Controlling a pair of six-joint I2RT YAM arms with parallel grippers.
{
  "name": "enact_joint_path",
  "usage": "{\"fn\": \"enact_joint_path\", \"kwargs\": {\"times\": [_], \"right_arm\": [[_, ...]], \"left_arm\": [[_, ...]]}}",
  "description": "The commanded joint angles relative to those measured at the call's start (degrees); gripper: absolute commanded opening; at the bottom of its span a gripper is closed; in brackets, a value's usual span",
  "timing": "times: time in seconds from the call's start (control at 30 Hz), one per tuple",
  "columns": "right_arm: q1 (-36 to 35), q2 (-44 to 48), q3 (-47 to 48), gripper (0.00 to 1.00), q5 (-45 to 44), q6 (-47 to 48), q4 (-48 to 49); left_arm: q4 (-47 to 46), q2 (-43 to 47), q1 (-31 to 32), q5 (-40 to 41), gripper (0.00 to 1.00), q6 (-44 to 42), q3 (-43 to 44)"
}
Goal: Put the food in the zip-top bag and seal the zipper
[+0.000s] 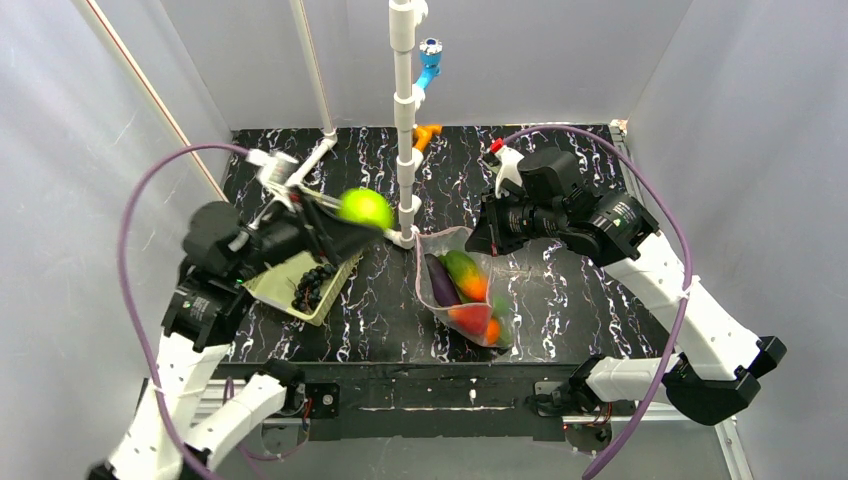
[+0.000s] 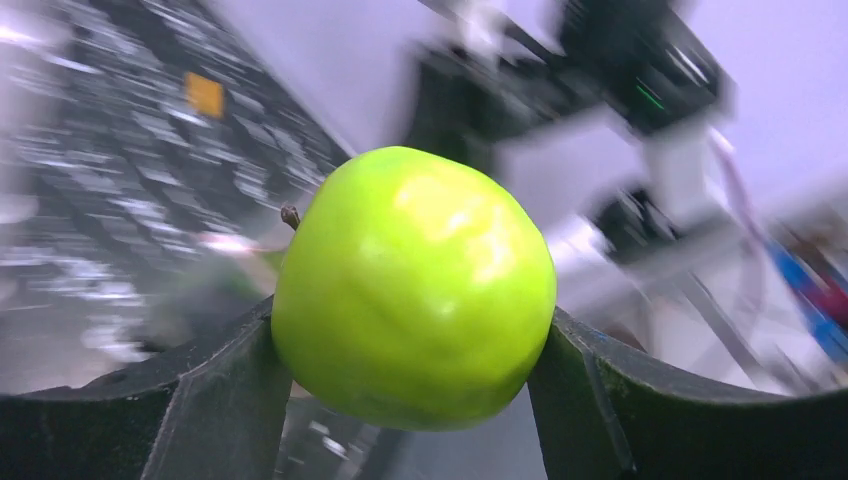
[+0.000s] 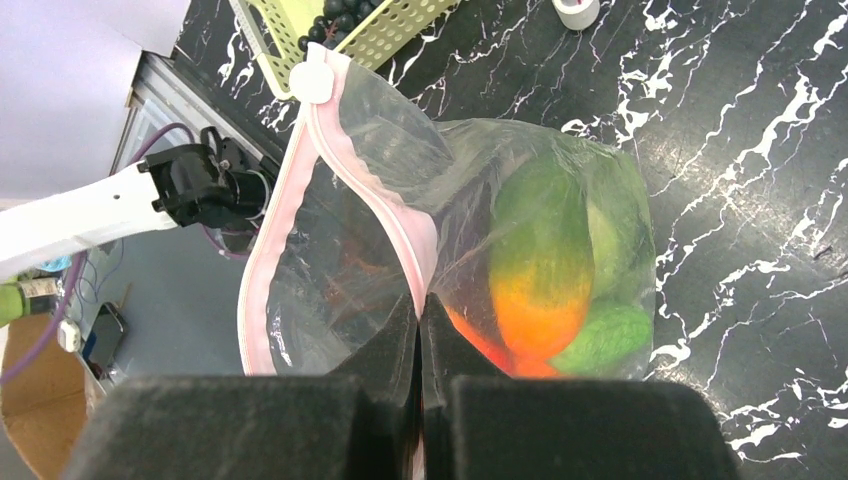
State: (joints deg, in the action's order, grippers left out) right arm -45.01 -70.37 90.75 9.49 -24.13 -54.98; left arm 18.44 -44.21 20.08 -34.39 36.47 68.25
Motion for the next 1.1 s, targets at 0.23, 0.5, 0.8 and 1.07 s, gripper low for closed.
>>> {"fn": "enact_joint_path", "kwargs": {"times": [0.23,0.5,0.8,1.07], "right_arm": [[0.1,3.3,-1.34,0.01,3.22,-0.5,6.55],[0.19,4.26,-1.19,0.01,1.8,0.08,6.45],[0.19,3.61,-1.49,0.01,2.14,0.5,6.37],[1.0,2.18,-0.35,0.01,7.05,2.73,6.37]], "left_arm": [[-4.99,-12.26,31.52,16.43,0.11,4.99,1.59],[4.75,-16.29,35.34,25.19,0.62,0.74,4.94],[7.8,-14.95,35.91,29.06,0.98,-2.77,7.39],[14.72,-14.13,35.92,28.92,0.94,-13.51,13.0]]}}
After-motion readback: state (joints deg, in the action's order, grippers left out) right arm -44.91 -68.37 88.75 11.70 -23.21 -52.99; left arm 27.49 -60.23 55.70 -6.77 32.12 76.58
